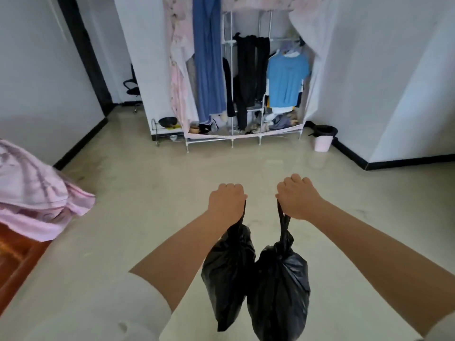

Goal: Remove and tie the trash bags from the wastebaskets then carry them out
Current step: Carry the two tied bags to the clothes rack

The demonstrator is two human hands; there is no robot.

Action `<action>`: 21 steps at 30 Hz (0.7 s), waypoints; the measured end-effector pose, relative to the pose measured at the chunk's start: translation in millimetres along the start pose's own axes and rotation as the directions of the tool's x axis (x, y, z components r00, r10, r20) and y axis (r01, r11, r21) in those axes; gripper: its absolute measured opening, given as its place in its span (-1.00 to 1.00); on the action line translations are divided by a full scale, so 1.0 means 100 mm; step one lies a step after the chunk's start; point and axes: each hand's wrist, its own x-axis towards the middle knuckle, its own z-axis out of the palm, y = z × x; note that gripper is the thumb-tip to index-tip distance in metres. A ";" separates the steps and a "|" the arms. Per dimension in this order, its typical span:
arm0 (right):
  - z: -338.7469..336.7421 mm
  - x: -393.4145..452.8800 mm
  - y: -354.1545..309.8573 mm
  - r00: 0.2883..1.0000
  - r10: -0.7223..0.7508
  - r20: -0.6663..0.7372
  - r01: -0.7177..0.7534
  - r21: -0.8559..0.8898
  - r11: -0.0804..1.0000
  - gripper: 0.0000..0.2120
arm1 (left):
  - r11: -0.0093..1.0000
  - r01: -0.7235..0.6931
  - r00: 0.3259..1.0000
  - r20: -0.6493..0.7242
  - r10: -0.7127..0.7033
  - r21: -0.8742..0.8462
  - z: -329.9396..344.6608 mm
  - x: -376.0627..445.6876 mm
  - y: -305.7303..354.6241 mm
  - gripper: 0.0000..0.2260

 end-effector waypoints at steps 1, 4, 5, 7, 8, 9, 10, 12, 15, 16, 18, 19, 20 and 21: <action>0.07 0.23 0.18 0.999 0.025 0.027 -0.026 0.010 1.000 -0.69 | 1.000 -0.022 1.000 -0.001 0.022 0.000 -0.01 0.33 0.04 -0.68; 0.30 0.93 0.71 0.996 0.072 0.059 -0.074 0.033 0.997 -0.71 | 0.998 -0.057 0.998 0.009 0.057 -0.009 0.01 1.31 0.15 -0.68; 0.38 1.16 0.88 0.995 0.081 0.063 -0.083 0.038 0.996 -0.71 | 0.998 -0.063 0.998 0.014 0.063 -0.011 0.03 1.63 0.19 -0.68; 0.53 1.66 1.24 0.995 0.083 0.054 -0.086 0.056 0.995 -0.72 | 0.998 -0.067 0.998 0.017 0.067 -0.008 0.08 2.28 0.26 -0.69; 0.60 1.91 1.43 0.996 0.078 0.050 -0.081 0.068 0.994 -0.72 | 0.998 -0.064 0.998 0.016 0.064 -0.006 0.10 2.61 0.30 -0.69; 0.66 2.16 1.62 0.996 0.072 0.050 -0.076 0.086 0.993 -0.71 | 0.998 -0.057 0.998 0.017 0.057 -0.004 0.10 2.93 0.34 -0.69; 0.70 2.43 1.82 0.996 0.067 0.051 -0.073 0.111 0.991 -0.70 | 0.999 -0.046 0.999 0.018 0.046 -0.006 0.10 3.26 0.37 -0.69; 0.79 2.96 2.21 0.998 0.057 0.040 -0.062 0.159 0.985 -0.69 | 0.999 -0.017 1.000 0.015 0.018 -0.028 0.06 3.90 0.45 -0.69; 0.87 3.67 2.74 0.998 0.056 0.010 -0.057 0.193 0.980 -0.68 | 0.999 -0.002 1.000 -0.005 0.001 -0.032 -0.03 4.79 0.58 -0.69; 0.91 3.92 2.94 0.997 0.071 0.001 -0.070 0.206 0.976 -0.68 | 1.000 -0.007 1.000 -0.007 0.007 -0.026 -0.05 5.10 0.64 -0.69; 1.02 4.43 3.33 0.994 0.107 -0.014 -0.102 0.218 0.971 -0.68 | 1.000 -0.007 1.000 -0.005 0.007 -0.012 -0.05 5.71 0.76 -0.69; 1.08 4.70 3.52 0.993 0.118 -0.018 -0.111 0.215 0.970 -0.67 | 1.000 -0.007 1.000 0.000 0.008 -0.008 -0.04 6.03 0.81 -0.69; 1.15 4.98 3.71 0.992 0.124 -0.017 -0.118 0.206 0.971 -0.67 | 1.000 -0.009 1.000 0.003 0.009 -0.007 -0.03 6.36 0.85 -0.69; 1.22 5.27 3.91 0.992 0.125 -0.017 -0.119 0.191 0.974 -0.67 | 1.000 -0.013 1.000 0.003 0.013 -0.009 -0.02 6.70 0.90 -0.69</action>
